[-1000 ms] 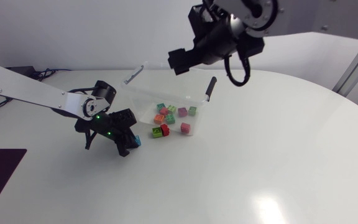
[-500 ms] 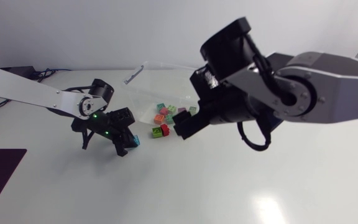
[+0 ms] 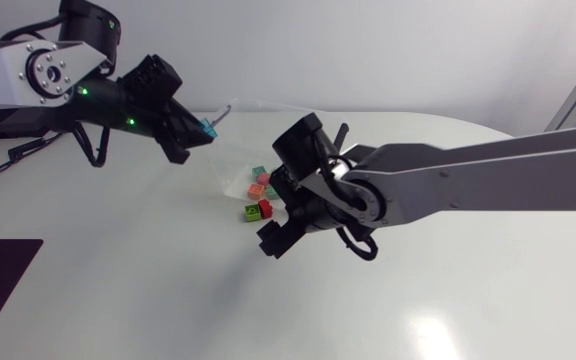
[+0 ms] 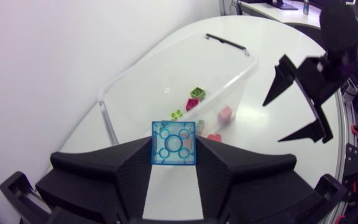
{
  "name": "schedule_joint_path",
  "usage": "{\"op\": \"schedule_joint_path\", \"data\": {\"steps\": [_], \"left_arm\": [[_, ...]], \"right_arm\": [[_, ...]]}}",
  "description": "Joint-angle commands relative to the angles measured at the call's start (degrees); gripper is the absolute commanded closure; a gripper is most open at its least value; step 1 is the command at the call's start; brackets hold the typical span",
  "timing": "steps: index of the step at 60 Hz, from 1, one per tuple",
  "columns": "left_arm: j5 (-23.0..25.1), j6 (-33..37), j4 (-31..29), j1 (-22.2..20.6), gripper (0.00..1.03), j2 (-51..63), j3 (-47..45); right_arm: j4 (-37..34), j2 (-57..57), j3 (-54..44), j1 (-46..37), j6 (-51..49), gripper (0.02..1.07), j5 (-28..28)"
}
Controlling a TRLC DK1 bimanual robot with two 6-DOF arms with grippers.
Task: Place the duplo bricks in the container
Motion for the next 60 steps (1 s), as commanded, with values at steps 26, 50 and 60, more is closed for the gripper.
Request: {"op": "schedule_joint_path", "data": {"steps": [26, 50, 60], "left_arm": [[-0.28, -17.42, 10.72, -2.26, 0.67, 22.15, 19.76], [-3.36, -19.88, 15.11, -2.26, 0.27, 27.78, 23.10], [-3.45, -20.23, 17.40, -1.65, 0.11, 23.91, 18.79]], "right_arm": [[1.51, 14.74, 11.65, -1.53, -8.49, 0.07, 1.57], [1.69, 22.56, 17.63, -3.03, -12.88, 0.07, 3.06], [2.22, 25.03, 19.03, -3.38, -13.76, 0.07, 3.77]]}}
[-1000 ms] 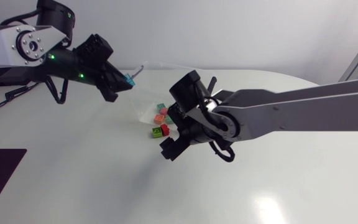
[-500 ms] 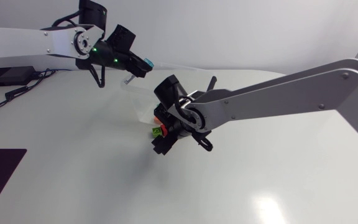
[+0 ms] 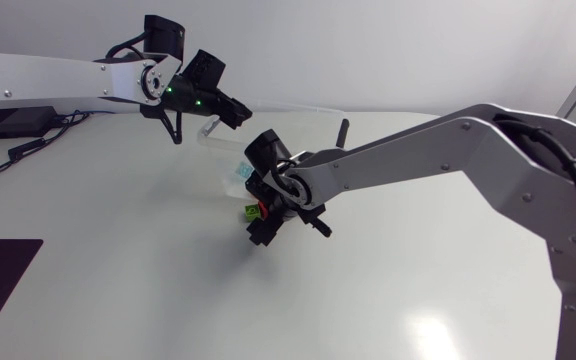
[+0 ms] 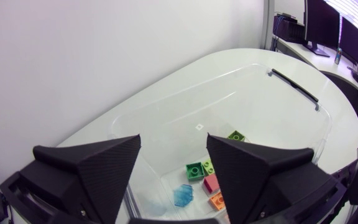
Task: Place the duplo bricks in the container
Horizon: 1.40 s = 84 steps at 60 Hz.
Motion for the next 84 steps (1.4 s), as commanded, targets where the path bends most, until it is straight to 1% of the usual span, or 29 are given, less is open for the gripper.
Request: {"op": "schedule_joint_path", "data": {"steps": [1, 8, 21, 27, 30, 38, 45, 53, 64, 70, 79, 81, 84], "left_arm": [[-0.36, -1.48, 1.81, 0.69, 0.11, -3.66, -2.96], [-0.36, -1.39, 5.68, 1.13, 0.11, -8.84, -9.11], [-0.36, -1.04, 10.60, 2.45, 0.10, -18.77, -20.36], [-0.36, -1.04, 11.31, 3.33, 0.10, -22.47, -23.88], [-0.28, -1.21, 11.39, 3.94, 0.10, -24.22, -25.37], [0.34, -1.65, 11.13, 5.35, 0.09, -28.88, -29.15], [0.43, -1.65, 11.04, 5.96, 0.08, -33.19, -33.28], [0.87, -1.91, 11.13, 7.19, 0.08, -36.97, -36.89], [0.95, -2.97, 12.01, 9.04, 0.08, -40.66, -41.10], [1.48, -3.32, 12.10, 10.18, 0.08, -42.07, -42.86], [2.01, -3.41, 12.36, 11.15, 0.08, -43.38, -45.15], [2.10, -3.41, 12.54, 11.41, 0.08, -43.47, -45.41], [2.36, -3.50, 12.71, 11.59, 0.08, -43.56, -45.59]], "right_arm": [[0.86, 2.86, 1.86, -0.69, -1.83, 0.07, 0.75], [1.21, 4.01, 3.09, -0.87, -2.79, 0.07, 0.84], [0.69, 5.76, 5.90, -1.04, -4.20, 0.07, 1.01], [-0.54, 6.03, 7.13, -0.69, -3.23, 0.07, 1.01], [-2.21, 6.12, 8.10, -0.51, -2.00, 0.07, 1.01], [-10.12, 7.43, 12.49, -0.34, 3.80, 0.07, 0.31], [-14.52, 7.26, 13.81, 0.28, 9.42, 0.07, -0.04], [-17.51, 7.79, 15.21, 0.80, 14.43, 0.07, -0.92], [-16.54, 8.84, 16.27, 0.98, 18.39, 0.07, -1.01], [-15.13, 8.93, 16.01, 0.72, 18.83, 0.07, -1.10], [-15.48, 9.54, 16.88, 0.45, 20.23, 0.07, -0.92], [-15.57, 9.81, 17.15, 0.36, 20.76, 0.08, -0.92], [-15.66, 10.16, 17.59, 0.36, 21.46, 0.12, -0.92]]}}
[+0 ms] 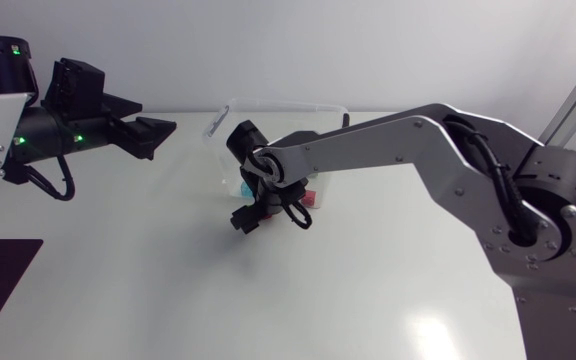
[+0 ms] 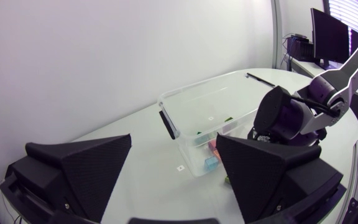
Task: Place the duplo bricks in the container
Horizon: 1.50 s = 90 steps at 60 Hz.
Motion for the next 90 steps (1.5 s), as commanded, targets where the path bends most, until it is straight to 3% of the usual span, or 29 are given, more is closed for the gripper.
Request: {"op": "schedule_joint_path", "data": {"steps": [1, 11, 17, 24, 39, 61, 75, 90], "left_arm": [[0.77, -1.55, 1.02, 0.68, 0.08, -0.96, -1.61], [1.38, -2.17, 1.55, 0.86, 0.08, -1.14, -1.96], [1.73, -2.08, 1.72, 0.95, 0.08, -1.40, -2.31], [2.44, -2.08, 2.07, 1.91, 0.08, -1.93, -2.75], [3.49, -1.90, 2.87, 3.06, 0.08, -2.28, -3.81], [4.28, -1.73, 3.30, 3.14, 0.08, -2.81, -5.48], [5.69, 0.03, 2.16, 3.14, 0.08, -2.01, -6.71], [6.04, 2.58, -3.81, -1.87, 0.08, 4.31, -6.09]], "right_arm": [[-0.12, 2.44, 1.87, -0.09, 2.58, 0.12, 0.17], [-1.79, 3.59, 3.90, -0.09, 3.99, 0.15, 1.14], [-2.58, 4.38, 5.48, 0.08, 4.43, 0.23, 1.84], [-5.48, 6.14, 8.73, 0.26, 5.39, 0.45, 1.84], [-8.82, 8.07, 11.81, 0.96, 5.39, 0.77, 1.84], [-6.80, 4.11, 4.51, 1.75, 6.01, 0.85, 0.88], [-4.78, -6.08, -4.81, 2.54, 5.48, 0.85, 1.31], [-6.01, -20.76, -6.65, 1.14, 4.07, 0.85, 3.42]]}}
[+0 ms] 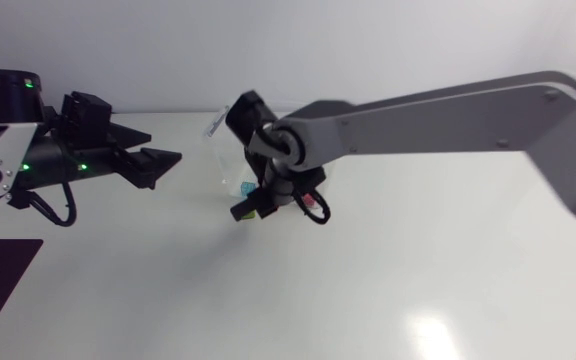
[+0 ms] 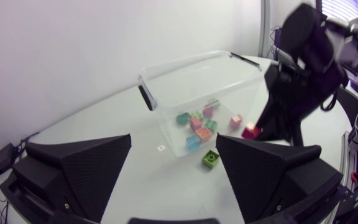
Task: Place the duplo bricks in the container
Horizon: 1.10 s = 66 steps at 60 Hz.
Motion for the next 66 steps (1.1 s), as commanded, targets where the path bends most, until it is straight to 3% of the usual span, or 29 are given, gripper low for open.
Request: {"op": "schedule_joint_path", "data": {"steps": [1, 10, 20, 39, 42, 55, 66], "left_arm": [[0.79, 1.11, -2.16, -2.90, 0.08, 4.16, -0.74], [-3.25, -1.17, -3.56, -10.02, 0.09, 8.47, -0.74], [-10.98, -4.95, -3.39, -16.08, 0.09, 15.41, 2.34], [-17.14, -11.81, -4.18, -19.33, 0.09, 26.75, 11.48], [-17.49, -12.77, -4.18, -19.77, 0.09, 28.33, 12.45], [-19.51, -17.34, -4.27, -21.27, 0.11, 33.17, 15.44], [-23.38, -21.65, -5.41, -23.55, 0.12, 36.60, 18.78]], "right_arm": [[-0.63, -5.96, 0.67, -1.29, 0.03, 0.85, 1.22], [-0.72, -9.57, 4.71, -4.54, -0.32, 0.85, 1.48], [0.07, -8.43, 10.69, -7.97, -0.50, 0.85, 1.39], [1.83, 0.89, 18.25, -13.77, -1.38, 0.81, 0.51], [2.00, 2.12, 18.60, -14.39, -1.38, 0.76, 0.43], [1.74, 3.97, 20.01, -15.71, -1.46, 0.27, 0.43], [1.56, 0.19, 16.84, -15.53, -0.94, 0.22, 0.34]]}}
